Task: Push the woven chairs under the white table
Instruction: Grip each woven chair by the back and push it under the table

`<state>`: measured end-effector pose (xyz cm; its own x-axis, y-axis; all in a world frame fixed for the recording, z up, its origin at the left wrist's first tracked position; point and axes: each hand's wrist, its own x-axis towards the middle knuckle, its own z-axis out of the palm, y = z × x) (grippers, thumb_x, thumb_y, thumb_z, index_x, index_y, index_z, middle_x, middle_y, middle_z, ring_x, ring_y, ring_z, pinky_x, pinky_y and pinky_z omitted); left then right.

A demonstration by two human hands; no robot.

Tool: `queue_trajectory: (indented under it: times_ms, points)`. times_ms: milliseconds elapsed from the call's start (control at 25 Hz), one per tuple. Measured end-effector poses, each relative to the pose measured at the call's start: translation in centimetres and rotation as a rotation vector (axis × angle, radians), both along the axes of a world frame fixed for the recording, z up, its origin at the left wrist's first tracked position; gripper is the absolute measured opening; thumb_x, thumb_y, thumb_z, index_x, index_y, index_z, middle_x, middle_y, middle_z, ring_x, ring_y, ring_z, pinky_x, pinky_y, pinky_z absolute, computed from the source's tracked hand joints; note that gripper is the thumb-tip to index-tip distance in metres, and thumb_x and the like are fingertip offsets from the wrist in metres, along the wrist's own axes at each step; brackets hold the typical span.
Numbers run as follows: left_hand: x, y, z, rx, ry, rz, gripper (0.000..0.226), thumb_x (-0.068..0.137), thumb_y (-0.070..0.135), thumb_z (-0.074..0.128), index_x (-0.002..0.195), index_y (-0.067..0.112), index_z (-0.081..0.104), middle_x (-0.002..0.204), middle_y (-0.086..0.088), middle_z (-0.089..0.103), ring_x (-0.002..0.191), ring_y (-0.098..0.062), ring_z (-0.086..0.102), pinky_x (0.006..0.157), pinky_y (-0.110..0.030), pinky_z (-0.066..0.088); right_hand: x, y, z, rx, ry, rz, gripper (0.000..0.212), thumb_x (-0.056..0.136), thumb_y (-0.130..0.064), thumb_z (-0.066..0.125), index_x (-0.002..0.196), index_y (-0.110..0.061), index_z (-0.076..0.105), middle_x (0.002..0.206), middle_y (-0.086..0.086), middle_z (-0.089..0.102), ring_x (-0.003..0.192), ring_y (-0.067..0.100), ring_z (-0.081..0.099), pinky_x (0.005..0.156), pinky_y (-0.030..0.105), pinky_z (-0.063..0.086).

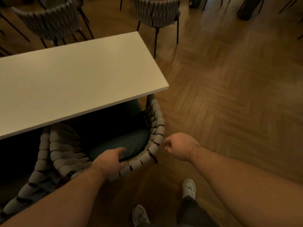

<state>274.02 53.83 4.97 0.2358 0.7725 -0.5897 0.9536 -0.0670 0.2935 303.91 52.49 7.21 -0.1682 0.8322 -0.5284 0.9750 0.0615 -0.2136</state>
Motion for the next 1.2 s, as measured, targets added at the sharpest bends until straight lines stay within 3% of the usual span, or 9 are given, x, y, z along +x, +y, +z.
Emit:
queue_trajectory:
  times_ms: [240, 640, 920, 1200]
  points:
    - [10.2, 5.1, 0.9, 0.053, 0.011, -0.002, 0.060, 0.096, 0.041, 0.065, 0.151, 0.038, 0.043, 0.136, 0.014, 0.062, 0.123, -0.010, 0.059, 0.105, -0.032, 0.050, 10.5, 2.0, -0.2, 0.044, 0.048, -0.198, 0.035, 0.102, -0.042, 0.053, 0.132, -0.032, 0.066, 0.126, -0.005, 0.070, 0.114, 0.018, 0.064, 0.094, 0.037, 0.055]
    - [31.0, 14.0, 2.9, 0.206, -0.044, 0.041, 0.050, 0.099, 0.040, 0.058, 0.148, 0.036, 0.047, 0.132, 0.009, 0.066, 0.113, -0.012, 0.065, 0.095, -0.032, 0.057, 28.7, 13.1, 2.0, 0.113, 0.082, -0.254, 0.036, 0.099, -0.046, 0.054, 0.129, -0.032, 0.068, 0.122, -0.007, 0.071, 0.112, 0.017, 0.065, 0.085, 0.029, 0.052]
    - [34.7, 23.8, 1.6, 0.195, -0.084, 0.058, 0.044, 0.097, 0.036, 0.059, 0.140, 0.033, 0.057, 0.127, 0.008, 0.070, 0.113, -0.013, 0.066, 0.097, -0.034, 0.055, 32.6, 23.8, 1.3, 0.101, 0.116, -0.230, 0.037, 0.100, -0.047, 0.055, 0.132, -0.032, 0.066, 0.121, -0.008, 0.070, 0.110, 0.013, 0.064, 0.083, 0.027, 0.052]
    - [37.2, 40.0, 1.3, 0.189, -0.107, 0.029, 0.040, 0.097, 0.034, 0.059, 0.137, 0.030, 0.062, 0.123, 0.006, 0.072, 0.108, -0.016, 0.068, 0.093, -0.033, 0.056, 35.6, 40.5, 2.3, 0.105, 0.078, -0.203, 0.037, 0.099, -0.046, 0.056, 0.131, -0.029, 0.067, 0.121, -0.006, 0.071, 0.111, 0.016, 0.065, 0.087, 0.028, 0.052]
